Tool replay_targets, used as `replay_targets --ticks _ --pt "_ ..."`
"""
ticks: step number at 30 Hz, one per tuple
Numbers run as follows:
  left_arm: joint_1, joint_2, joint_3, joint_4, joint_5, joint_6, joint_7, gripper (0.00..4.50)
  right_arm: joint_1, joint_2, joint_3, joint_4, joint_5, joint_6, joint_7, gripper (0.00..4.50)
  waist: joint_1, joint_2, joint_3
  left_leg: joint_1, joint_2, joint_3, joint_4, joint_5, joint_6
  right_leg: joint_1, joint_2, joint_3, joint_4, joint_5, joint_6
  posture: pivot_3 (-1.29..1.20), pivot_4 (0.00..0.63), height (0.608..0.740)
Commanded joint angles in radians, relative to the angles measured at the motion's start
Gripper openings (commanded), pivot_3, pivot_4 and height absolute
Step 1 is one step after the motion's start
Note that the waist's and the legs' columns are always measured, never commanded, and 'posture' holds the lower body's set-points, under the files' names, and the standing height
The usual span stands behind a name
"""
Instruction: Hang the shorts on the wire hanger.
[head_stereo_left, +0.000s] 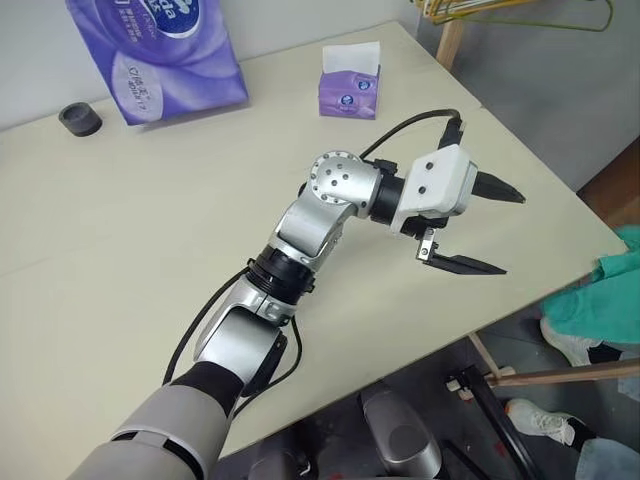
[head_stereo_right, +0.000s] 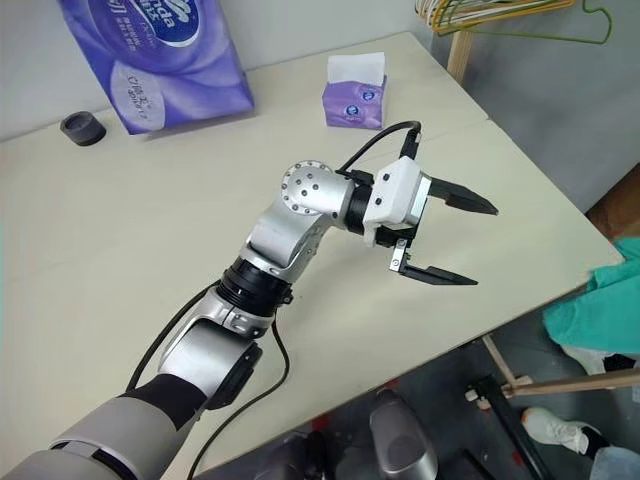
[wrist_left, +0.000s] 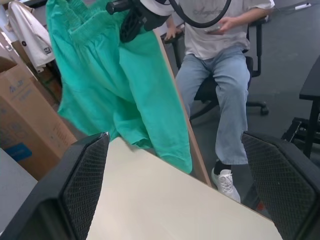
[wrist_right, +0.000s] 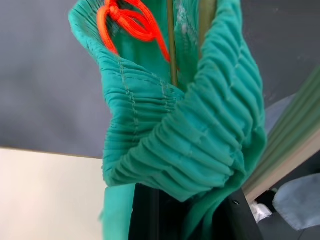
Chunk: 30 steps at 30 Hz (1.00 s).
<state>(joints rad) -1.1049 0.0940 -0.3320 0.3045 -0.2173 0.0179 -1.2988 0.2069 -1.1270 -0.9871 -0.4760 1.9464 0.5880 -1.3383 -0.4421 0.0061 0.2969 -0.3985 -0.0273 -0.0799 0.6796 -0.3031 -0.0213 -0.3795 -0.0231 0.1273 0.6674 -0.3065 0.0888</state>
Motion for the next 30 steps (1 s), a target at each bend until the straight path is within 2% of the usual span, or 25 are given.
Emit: replay_targets --ticks 1,4,12,21,30 --pt "-0.027 -0.001 0.001 -0.039 0.001 -0.014 0.001 4.44 -0.023 0.045 0.012 -0.012 0.019 -0.05 -0.03 0.0 0.0 0.0 -0.006 0.0 0.0 0.0 0.0 0.0 0.0 0.0 0.0 0.0 0.001 0.0 0.0 -0.53 0.208 0.74" --pt "-0.03 0.003 0.003 -0.032 0.005 -0.02 0.003 4.44 -0.055 0.063 0.019 0.014 0.024 -0.048 -0.031 0.0 0.001 0.006 -0.012 0.001 0.0 0.0 0.0 0.0 0.0 0.0 0.0 0.001 0.004 0.0 0.0 -0.53 0.206 0.74" --pt "-0.033 -0.008 0.005 -0.037 0.001 -0.014 0.017 4.44 -0.063 0.089 0.001 0.054 0.026 0.058 0.021 0.0 0.001 0.005 -0.019 0.006 -0.001 0.003 0.001 0.004 0.005 0.0 0.002 0.004 0.011 0.0 0.001 -0.52 0.208 0.74" --pt "-0.026 -0.02 -0.004 -0.056 -0.022 0.01 -0.016 4.44 -0.028 0.024 -0.112 0.226 0.026 0.274 0.184 0.0 0.001 0.004 -0.02 0.007 -0.001 0.007 0.0 0.004 0.005 0.0 0.002 0.01 0.01 0.0 0.002 -0.53 0.216 0.74" --pt "-0.028 -0.035 -0.001 -0.063 -0.024 0.022 -0.006 4.44 -0.018 0.107 -0.088 0.173 0.026 0.291 0.193 0.0 0.0 -0.003 -0.024 0.008 0.0 0.009 0.0 0.004 0.005 0.0 0.003 0.012 0.01 0.0 0.004 -0.52 0.218 0.74"
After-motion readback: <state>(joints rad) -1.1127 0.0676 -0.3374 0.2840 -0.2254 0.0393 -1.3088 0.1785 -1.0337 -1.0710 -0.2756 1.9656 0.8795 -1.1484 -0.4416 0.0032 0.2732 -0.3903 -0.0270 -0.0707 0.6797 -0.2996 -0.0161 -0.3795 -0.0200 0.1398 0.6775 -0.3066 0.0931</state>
